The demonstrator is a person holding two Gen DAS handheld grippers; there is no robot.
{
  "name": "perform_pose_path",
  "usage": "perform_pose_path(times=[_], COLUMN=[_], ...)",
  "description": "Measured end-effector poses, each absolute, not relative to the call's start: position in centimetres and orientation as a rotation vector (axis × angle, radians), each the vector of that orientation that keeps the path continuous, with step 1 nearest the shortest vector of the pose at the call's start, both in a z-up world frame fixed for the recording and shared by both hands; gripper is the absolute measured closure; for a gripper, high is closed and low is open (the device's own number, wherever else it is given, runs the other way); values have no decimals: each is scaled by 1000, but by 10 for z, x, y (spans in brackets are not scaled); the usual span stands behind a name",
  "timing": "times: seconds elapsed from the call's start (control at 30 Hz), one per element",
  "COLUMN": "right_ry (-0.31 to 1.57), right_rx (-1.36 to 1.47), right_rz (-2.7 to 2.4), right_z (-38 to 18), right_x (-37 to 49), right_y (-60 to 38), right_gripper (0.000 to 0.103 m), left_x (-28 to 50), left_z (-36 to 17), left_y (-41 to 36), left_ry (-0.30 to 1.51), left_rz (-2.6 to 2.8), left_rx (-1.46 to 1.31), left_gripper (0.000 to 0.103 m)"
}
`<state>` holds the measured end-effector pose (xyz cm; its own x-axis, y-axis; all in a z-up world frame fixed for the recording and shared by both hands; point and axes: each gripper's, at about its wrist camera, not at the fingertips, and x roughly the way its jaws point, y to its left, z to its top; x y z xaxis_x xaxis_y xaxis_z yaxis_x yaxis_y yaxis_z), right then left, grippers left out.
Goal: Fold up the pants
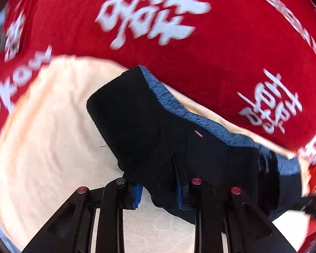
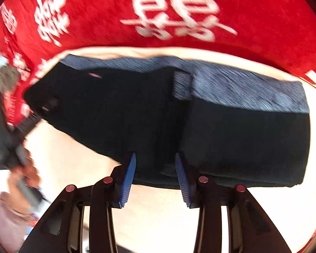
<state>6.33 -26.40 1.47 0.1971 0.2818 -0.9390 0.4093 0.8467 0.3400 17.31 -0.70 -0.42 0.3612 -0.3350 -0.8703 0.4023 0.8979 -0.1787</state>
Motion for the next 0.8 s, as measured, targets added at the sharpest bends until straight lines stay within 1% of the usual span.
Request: perform_pose_path(times=[0.03,0.07,0.1,0.13,0.3,0.37,0.47,0.6,0.7,0.73,0.77,0.8], right_ry=[1401,1416,1437,1451,1484,1520,1639,1767,1842,1862,1870,1867], right_rx=[613,614,607,601,646,647,622,431,303,261,224,185], right_rz=[-52,-2,51,100,302,370,400,405,379,368,349,325], right_z=[18,24,29,33,57,56,38,17,-2,-8,-12,-14], right_x=[74,89,108,125,216,248,285,321,325,324,322,318], right_y=[-263,-257,-252,-248,-203,-182,-153,-109,-91,-88,-88,-91], right_gripper=[57,46,30,25,23,21,20,20,20,21,44,78], left_x=[168,162,158,156,157,157,155,152,149,150,150,152], left_z=[0,3,4,5,7,7,7,8,10,10,10,10], left_y=[-15,-22,-28,-32,-34,-34,-35,-37,-38,-39,-39,-40], left_ry=[1075,1049,1031,1018,1016,1014,1003,987,975,977,980,996], left_rz=[-487,-501,-512,-519,-526,-525,-528,-533,-536,-535,-535,-536], left_rx=[115,163,196,224,238,239,248,259,273,272,271,267], left_gripper=[77,77,77,77,77,77,77,77,77,77,77,77])
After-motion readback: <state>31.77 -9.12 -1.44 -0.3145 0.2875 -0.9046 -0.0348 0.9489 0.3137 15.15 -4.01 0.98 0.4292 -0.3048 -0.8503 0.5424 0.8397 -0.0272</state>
